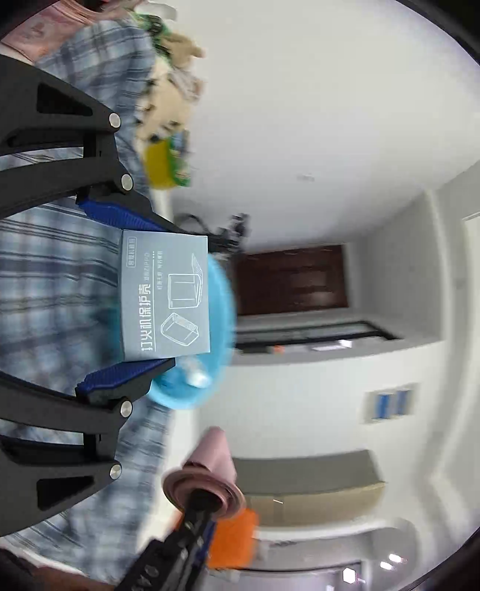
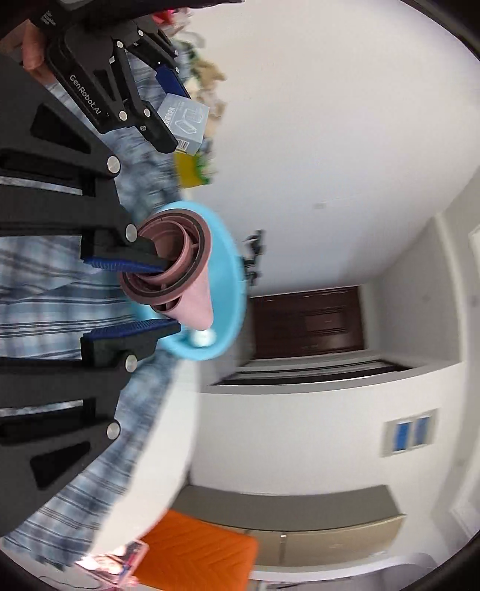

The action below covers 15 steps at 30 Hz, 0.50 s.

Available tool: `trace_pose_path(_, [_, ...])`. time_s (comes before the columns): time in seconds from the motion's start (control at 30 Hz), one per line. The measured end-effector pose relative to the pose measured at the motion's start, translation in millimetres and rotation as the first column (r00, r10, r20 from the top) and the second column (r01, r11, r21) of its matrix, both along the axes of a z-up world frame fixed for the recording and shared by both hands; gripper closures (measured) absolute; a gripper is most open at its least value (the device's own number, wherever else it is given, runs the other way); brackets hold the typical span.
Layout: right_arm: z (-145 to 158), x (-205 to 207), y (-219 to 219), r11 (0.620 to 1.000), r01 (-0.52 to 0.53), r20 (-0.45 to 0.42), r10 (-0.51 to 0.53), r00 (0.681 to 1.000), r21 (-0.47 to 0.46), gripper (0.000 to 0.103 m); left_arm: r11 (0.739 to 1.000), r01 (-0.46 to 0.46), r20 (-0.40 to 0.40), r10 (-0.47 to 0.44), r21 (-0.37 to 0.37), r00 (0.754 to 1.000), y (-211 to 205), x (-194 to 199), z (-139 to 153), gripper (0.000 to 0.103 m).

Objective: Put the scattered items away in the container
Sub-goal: 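Lift and carry the grey card and pink roll toward the basin with both grippers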

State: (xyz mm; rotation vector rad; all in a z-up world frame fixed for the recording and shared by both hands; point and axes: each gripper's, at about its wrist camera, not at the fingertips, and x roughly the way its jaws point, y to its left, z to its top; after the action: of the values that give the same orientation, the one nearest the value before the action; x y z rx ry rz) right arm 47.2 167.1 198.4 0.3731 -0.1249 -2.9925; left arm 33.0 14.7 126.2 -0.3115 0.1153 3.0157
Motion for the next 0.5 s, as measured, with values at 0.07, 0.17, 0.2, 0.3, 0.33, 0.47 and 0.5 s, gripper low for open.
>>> trace_pose_path(0.07, [16.5, 9.7, -0.4, 1.000, 0.020, -0.068, -0.020, 0.997, -0.002, 0.080, 1.000, 0.002, -0.079, 0.000, 0.022, 0.997, -1.1, 13.0, 16.3, 0.038])
trace_pose_path(0.17, [32.4, 27.7, -5.8, 0.996, 0.083, -0.172, -0.076, 0.982, 0.033, 0.080, 0.999, -0.015, -0.192, 0.021, 0.031, 0.981, -0.6, 36.7, 32.7, 0.038])
trace_pose_path(0.2, [34.8, 33.3, -8.3, 0.994, 0.099, -0.201, -0.088, 0.976, 0.045, 0.080, 0.999, -0.033, -0.216, 0.037, 0.021, 0.976, 0.9, 44.3, 35.7, 0.038])
trace_pose_path(0.3, [35.7, 47.5, -13.3, 0.993, 0.104, -0.231, -0.087, 0.969, 0.060, 0.081, 0.999, -0.044, -0.215, 0.043, 0.000, 0.976, 3.6, 58.6, 37.5, 0.038])
trace_pose_path(0.33, [34.1, 51.5, -14.8, 0.993, 0.098, -0.231, -0.081, 0.970, 0.062, 0.080, 0.999, -0.034, -0.208, 0.035, 0.008, 0.978, 2.6, 62.3, 36.9, 0.038])
trace_pose_path(0.47, [21.4, 62.9, -19.6, 0.993, 0.098, -0.210, -0.082, 0.974, 0.070, 0.080, 1.000, -0.019, -0.190, 0.022, 0.021, 0.981, 0.3, 77.1, 31.5, 0.038])
trace_pose_path(0.5, [18.5, 63.7, -20.3, 0.993, 0.096, -0.199, -0.081, 0.977, 0.069, 0.080, 1.000, -0.018, -0.189, 0.021, 0.019, 0.982, 0.0, 78.8, 30.4, 0.038])
